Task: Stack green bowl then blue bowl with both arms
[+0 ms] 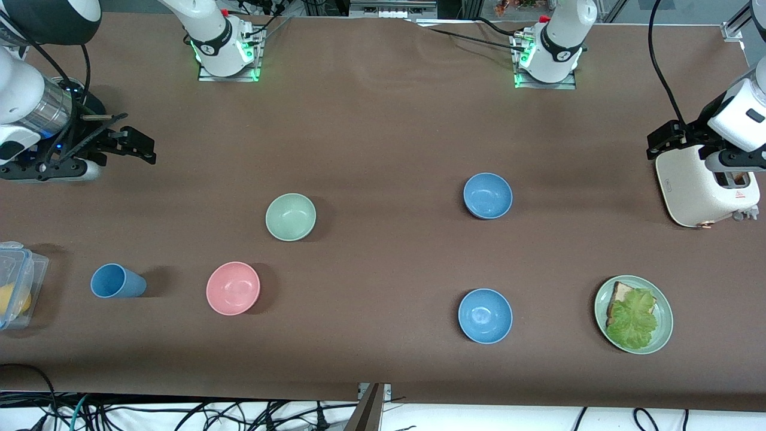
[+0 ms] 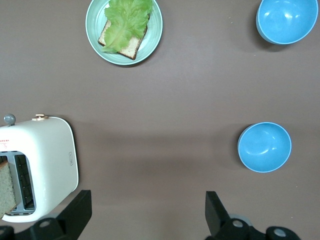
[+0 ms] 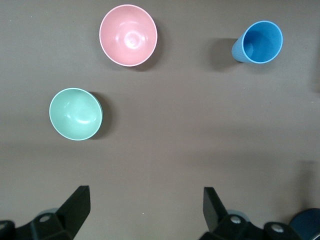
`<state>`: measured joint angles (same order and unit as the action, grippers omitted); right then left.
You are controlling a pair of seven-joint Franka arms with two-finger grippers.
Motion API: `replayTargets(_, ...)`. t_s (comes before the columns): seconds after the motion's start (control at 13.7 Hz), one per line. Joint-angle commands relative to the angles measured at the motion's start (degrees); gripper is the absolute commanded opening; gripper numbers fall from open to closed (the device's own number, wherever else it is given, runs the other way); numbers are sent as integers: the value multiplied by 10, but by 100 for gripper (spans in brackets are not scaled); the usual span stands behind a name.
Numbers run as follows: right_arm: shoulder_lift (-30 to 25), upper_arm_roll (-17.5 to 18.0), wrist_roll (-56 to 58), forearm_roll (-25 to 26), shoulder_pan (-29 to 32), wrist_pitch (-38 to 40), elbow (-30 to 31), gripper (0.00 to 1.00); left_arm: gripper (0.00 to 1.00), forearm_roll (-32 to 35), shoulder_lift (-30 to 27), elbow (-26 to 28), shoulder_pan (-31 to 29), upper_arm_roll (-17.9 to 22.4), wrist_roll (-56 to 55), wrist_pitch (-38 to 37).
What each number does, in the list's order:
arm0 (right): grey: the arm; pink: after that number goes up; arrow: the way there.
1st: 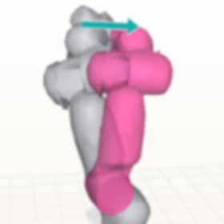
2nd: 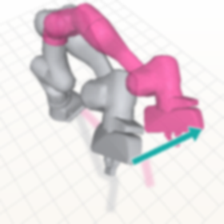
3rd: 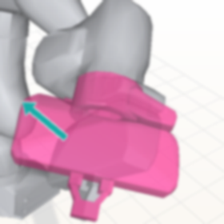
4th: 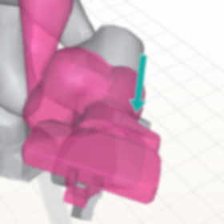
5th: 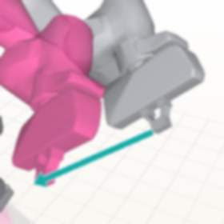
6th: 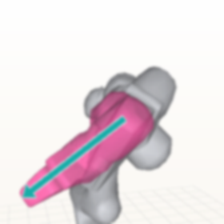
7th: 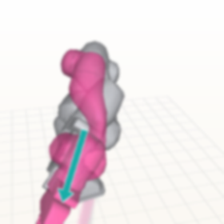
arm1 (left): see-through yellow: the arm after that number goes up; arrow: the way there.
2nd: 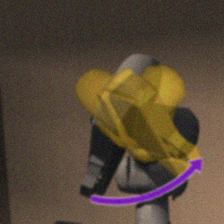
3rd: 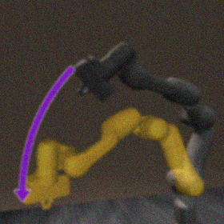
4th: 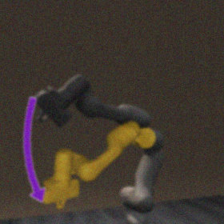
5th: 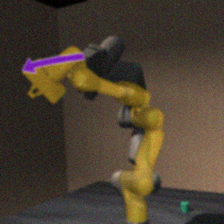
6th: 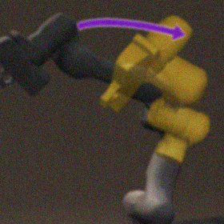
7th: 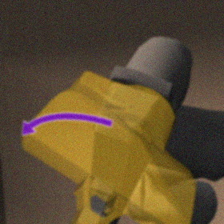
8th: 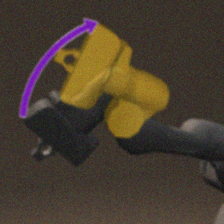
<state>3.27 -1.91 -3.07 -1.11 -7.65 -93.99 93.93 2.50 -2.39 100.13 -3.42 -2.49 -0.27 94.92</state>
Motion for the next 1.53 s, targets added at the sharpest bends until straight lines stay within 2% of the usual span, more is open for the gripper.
replayTargets(0.0,1,-3,1,10,-3,13,-5,100,100,3,10,-21,1,-2,-5,-15)
replayTargets(1.46,10,-7,3,6,3,14,-15,100,100,3,10,-21,-1,-2,-5,-23)
